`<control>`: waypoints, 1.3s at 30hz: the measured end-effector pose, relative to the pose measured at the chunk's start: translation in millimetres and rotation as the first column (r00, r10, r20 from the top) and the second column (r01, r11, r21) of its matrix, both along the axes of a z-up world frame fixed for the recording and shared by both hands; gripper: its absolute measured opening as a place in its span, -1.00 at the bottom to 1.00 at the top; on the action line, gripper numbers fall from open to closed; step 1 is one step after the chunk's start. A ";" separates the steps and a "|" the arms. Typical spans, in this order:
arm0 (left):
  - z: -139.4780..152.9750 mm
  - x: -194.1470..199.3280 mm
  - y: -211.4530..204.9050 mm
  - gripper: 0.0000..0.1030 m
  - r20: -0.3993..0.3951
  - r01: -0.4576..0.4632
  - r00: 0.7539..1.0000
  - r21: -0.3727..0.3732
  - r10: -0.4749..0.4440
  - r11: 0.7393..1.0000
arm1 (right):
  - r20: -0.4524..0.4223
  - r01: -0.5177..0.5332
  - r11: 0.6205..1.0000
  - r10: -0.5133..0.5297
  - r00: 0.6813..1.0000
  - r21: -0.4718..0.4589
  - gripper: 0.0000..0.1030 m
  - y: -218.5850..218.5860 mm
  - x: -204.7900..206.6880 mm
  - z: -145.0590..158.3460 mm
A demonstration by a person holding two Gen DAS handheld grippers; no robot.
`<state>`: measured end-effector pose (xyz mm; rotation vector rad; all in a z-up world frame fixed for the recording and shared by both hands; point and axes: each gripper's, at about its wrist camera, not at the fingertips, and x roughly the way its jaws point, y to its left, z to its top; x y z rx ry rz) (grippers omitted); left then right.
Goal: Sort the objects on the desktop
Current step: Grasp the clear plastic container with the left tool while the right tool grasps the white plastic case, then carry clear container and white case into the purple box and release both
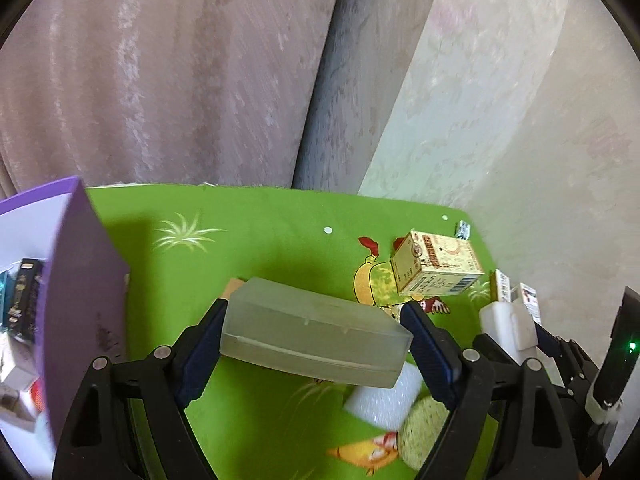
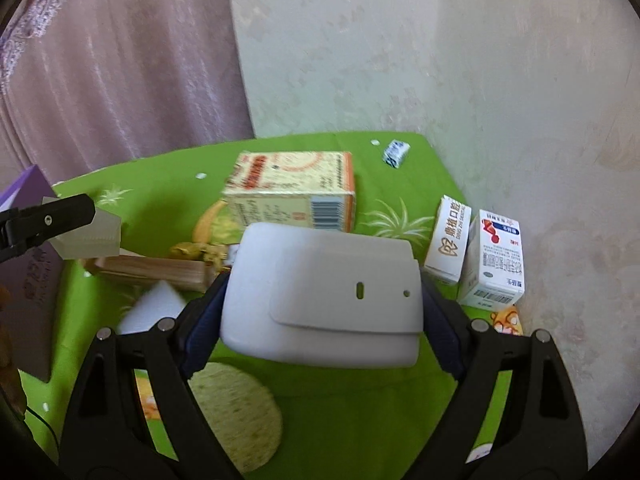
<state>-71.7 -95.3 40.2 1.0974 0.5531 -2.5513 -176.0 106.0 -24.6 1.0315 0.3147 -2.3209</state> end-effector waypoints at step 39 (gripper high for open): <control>58.4 212.0 -144.2 0.66 -0.257 -0.421 0.872 0.042 0.417 0.906 | -0.182 -0.502 0.863 0.485 0.856 -0.061 0.72 -158.4 185.5 86.7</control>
